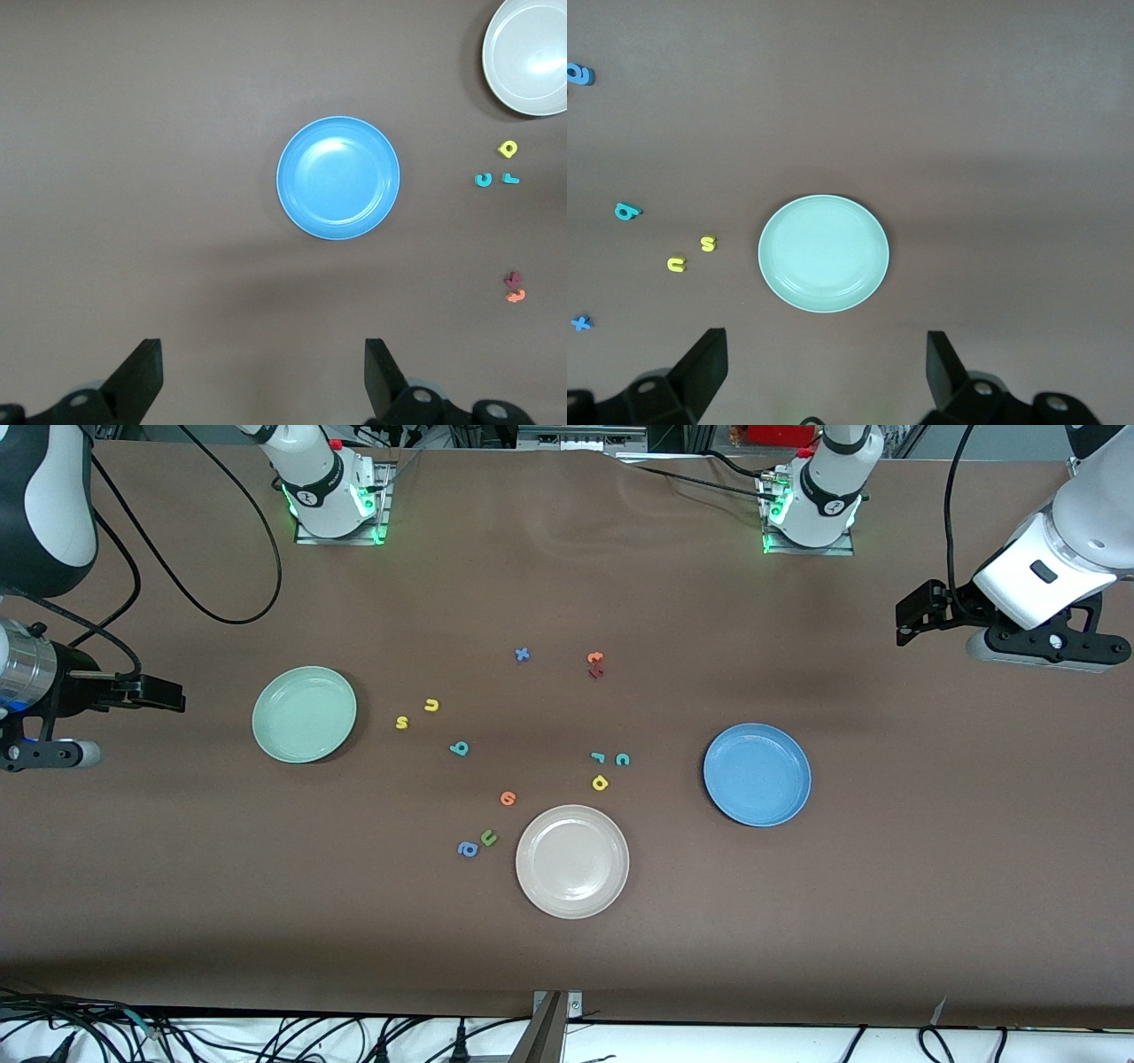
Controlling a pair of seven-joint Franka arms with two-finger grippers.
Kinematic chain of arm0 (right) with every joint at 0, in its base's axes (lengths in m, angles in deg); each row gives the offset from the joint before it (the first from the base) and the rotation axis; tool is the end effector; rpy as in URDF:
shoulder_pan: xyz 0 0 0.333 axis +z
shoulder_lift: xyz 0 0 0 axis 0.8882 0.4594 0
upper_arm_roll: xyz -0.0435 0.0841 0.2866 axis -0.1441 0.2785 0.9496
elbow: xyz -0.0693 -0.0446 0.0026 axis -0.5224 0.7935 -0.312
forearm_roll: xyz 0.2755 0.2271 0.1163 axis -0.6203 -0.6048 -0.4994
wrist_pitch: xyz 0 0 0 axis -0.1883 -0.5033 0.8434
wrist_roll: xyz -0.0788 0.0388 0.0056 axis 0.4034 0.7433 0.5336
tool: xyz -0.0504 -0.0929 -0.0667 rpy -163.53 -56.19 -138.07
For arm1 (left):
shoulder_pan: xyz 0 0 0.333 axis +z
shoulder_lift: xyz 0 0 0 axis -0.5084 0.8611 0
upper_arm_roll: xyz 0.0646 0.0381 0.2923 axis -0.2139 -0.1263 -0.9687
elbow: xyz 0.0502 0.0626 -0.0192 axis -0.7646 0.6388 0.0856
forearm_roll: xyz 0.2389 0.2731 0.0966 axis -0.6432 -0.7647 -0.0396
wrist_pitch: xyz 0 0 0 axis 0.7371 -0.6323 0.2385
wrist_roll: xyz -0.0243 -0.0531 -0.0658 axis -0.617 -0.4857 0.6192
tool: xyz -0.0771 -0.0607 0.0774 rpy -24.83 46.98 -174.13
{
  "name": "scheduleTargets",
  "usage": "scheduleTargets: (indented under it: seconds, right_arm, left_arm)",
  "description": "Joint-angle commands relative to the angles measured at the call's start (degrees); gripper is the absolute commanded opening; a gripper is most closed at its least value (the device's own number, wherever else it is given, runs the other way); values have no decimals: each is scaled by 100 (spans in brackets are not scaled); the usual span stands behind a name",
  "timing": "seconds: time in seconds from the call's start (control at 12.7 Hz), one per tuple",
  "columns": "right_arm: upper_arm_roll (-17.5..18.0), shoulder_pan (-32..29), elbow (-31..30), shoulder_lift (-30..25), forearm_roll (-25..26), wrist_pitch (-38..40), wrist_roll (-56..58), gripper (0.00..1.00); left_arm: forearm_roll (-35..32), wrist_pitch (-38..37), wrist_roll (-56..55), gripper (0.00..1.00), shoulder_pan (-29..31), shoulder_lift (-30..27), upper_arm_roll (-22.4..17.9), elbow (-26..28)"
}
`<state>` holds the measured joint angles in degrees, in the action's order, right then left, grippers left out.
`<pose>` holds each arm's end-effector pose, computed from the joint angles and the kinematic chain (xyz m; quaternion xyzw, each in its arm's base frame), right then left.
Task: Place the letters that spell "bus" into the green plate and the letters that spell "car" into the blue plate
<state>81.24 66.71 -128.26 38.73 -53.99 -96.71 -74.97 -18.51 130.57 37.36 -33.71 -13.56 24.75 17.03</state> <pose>0.6156 0.0124 0.5162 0.9955 0.0088 -0.0911 0.0247 0.5313 -0.0725 0.5730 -0.9982 0.0525 0.0299 0.0001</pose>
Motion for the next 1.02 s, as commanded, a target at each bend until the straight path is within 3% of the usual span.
scheduleTargets:
  seconds: [0.0, 0.63, 0.94]
  right_arm:
    - [33, -1, -188, -165, -8, -39, -97, 99]
    - [33, -1, -197, -174, -17, -21, -105, 99]
    - [42, 340, -259, -130, -26, -118, -781, 99]
  left_arm:
    - [-48, -134, 5, 100, -10, -12, 6, -104]
    - [-74, -178, 5, 100, -18, -12, 14, -87]
    - [14, -169, 14, 100, 8, 14, -3, -87]
